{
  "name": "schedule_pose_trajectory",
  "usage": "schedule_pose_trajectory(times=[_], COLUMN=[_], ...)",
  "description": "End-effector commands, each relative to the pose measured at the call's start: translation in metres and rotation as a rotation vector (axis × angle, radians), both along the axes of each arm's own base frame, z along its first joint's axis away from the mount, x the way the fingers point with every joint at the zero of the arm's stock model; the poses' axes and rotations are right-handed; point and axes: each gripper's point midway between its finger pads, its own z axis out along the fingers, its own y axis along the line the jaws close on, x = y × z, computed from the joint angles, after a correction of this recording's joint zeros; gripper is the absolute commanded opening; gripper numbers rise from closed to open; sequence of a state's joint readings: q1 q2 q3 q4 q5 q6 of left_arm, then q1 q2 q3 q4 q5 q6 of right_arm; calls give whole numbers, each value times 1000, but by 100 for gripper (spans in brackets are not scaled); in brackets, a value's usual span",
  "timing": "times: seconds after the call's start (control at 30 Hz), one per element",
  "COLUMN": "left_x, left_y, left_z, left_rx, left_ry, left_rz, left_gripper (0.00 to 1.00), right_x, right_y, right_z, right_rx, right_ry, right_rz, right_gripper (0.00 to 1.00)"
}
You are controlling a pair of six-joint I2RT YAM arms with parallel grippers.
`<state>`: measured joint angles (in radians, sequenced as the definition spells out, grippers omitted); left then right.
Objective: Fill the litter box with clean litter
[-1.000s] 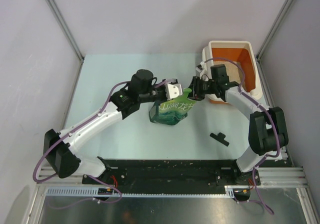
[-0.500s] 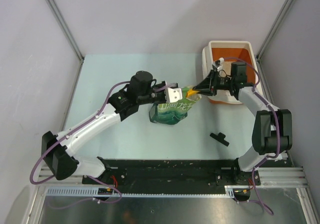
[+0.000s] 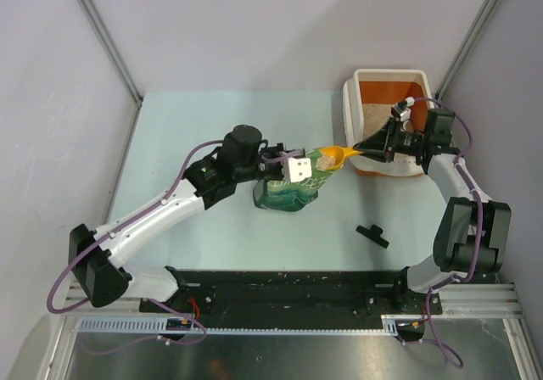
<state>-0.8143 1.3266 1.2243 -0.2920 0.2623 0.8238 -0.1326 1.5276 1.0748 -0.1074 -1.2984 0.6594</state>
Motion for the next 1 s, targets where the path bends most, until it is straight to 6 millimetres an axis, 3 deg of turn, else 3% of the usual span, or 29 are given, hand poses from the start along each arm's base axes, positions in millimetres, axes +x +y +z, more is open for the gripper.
schedule_pose_trajectory(times=[0.0, 0.27, 0.5, 0.97], left_x=[-4, -3, 4, 9], left_y=[-1, 0, 4, 0], left_z=[27, 28, 29, 30], left_rx=[-43, -56, -51, -48], left_ry=[-86, -65, -76, -76], left_rz=[-17, 0, 16, 19], left_gripper=[0, 0, 0, 0], right_x=[-12, -17, -15, -17], right_y=[-6, -18, -32, -36], right_z=[12, 7, 14, 9], right_rx=[31, 55, 80, 123], right_ry=[-37, -4, -9, 28], right_rz=[28, 15, -7, 34], right_gripper=[0, 0, 0, 0])
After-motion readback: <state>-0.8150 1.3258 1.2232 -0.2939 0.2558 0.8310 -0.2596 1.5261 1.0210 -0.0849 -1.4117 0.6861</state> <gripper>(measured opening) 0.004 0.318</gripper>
